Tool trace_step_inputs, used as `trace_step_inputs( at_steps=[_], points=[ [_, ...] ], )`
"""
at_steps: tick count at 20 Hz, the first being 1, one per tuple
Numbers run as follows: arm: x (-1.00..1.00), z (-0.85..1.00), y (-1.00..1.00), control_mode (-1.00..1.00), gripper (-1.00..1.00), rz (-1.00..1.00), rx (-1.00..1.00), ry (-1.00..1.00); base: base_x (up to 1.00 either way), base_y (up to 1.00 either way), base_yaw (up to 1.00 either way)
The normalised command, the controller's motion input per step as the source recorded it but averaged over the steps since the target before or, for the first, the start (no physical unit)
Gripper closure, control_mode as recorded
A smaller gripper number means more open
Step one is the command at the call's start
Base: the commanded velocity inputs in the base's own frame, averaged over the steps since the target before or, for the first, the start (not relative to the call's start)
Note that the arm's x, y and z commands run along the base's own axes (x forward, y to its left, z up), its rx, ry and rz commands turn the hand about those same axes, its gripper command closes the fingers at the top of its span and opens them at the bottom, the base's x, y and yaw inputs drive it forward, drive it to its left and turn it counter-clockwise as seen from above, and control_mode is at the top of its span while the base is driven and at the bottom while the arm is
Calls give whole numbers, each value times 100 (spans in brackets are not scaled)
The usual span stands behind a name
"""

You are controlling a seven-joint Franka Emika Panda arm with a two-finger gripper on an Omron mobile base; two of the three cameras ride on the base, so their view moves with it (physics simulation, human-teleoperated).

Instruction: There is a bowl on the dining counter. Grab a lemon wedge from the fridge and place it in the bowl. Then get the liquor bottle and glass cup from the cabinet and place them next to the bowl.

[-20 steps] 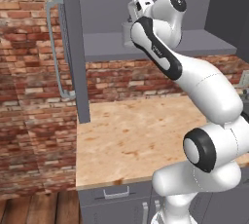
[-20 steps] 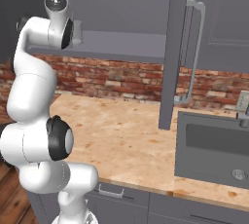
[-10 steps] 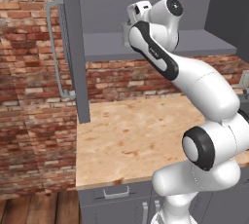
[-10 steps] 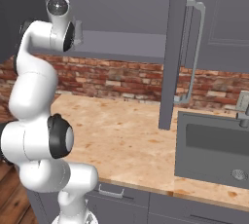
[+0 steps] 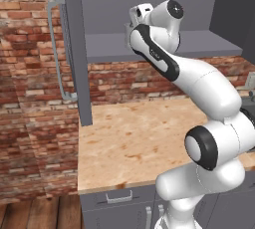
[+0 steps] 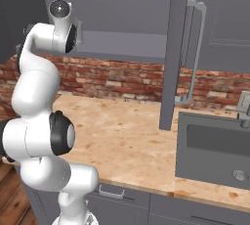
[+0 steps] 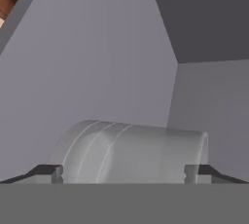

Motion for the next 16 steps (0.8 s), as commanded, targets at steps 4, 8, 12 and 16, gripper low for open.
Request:
trace_step_inputs(
  at_steps=[4,8,12,16],
  points=[
    [8,-23,0,-100,-100,0,0,4,0,0,0],
    [1,-20,0,-100,-100,0,0,4,0,0,0],
    [0,-31,0,-100,100,0,0,6,0,0,0],
    [0,-27,0,-100,100,0,0,1,0,0,0]
  ],
)
